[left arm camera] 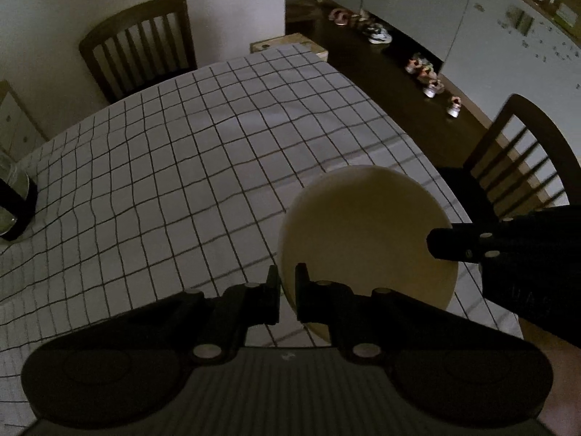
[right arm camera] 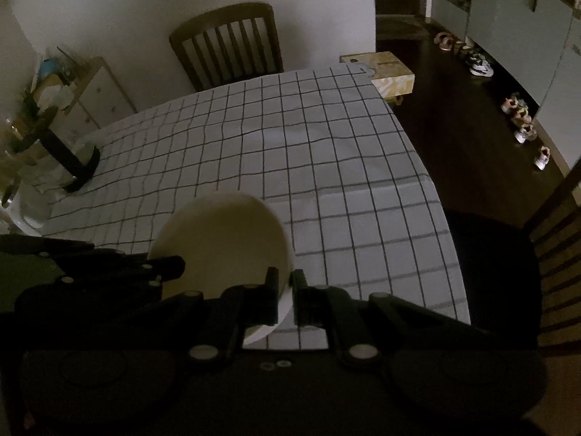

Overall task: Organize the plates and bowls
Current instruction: 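Lift the cream-white bowl and carry it over the dark bowl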

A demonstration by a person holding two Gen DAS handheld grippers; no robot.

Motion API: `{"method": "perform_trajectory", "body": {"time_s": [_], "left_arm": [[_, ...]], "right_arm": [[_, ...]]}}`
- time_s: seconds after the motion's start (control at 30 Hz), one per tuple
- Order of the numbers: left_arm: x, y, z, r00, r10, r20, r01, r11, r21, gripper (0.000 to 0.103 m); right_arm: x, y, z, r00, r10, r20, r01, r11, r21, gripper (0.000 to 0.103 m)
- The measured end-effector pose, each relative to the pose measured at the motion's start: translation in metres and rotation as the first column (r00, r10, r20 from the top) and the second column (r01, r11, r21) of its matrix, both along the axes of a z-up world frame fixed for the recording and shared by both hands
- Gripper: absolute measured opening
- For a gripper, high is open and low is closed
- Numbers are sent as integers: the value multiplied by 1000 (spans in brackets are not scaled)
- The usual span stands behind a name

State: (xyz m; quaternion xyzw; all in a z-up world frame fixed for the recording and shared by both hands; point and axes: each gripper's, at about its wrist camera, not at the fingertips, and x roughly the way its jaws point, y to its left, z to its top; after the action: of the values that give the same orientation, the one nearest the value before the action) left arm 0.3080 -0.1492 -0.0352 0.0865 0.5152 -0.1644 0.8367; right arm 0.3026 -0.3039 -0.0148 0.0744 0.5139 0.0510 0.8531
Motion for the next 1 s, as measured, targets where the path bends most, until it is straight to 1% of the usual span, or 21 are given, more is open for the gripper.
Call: {"method": "perform_trajectory", "body": {"time_s": [0.17,0.37,0.5,0.63,0.8,1.0], "left_arm": [[-31,4,5,999,-50,-1,50,999,3,7],[-65,8,4,995,-102,-11,102,995,-1,8],[-84,16,3,993,-117,-24,116,993,-25,8],[-102,23,-2,990,-135,-30,134,991,-30,8],[-122,29,-8,987,-158,-13,158,987,-12,8],[-140,30,-24,983,-182,6,182,983,21,8]], "right_arm": [[-30,4,7,1000,-26,4,26,1000,5,8],[-69,6,9,998,-63,0,63,998,18,8],[-94,9,9,997,-81,-3,81,996,27,9],[-114,13,8,996,-89,-7,89,995,42,9],[-137,22,1,996,-89,-16,89,995,42,9],[-154,29,-14,996,-88,-23,89,996,31,9]]}}
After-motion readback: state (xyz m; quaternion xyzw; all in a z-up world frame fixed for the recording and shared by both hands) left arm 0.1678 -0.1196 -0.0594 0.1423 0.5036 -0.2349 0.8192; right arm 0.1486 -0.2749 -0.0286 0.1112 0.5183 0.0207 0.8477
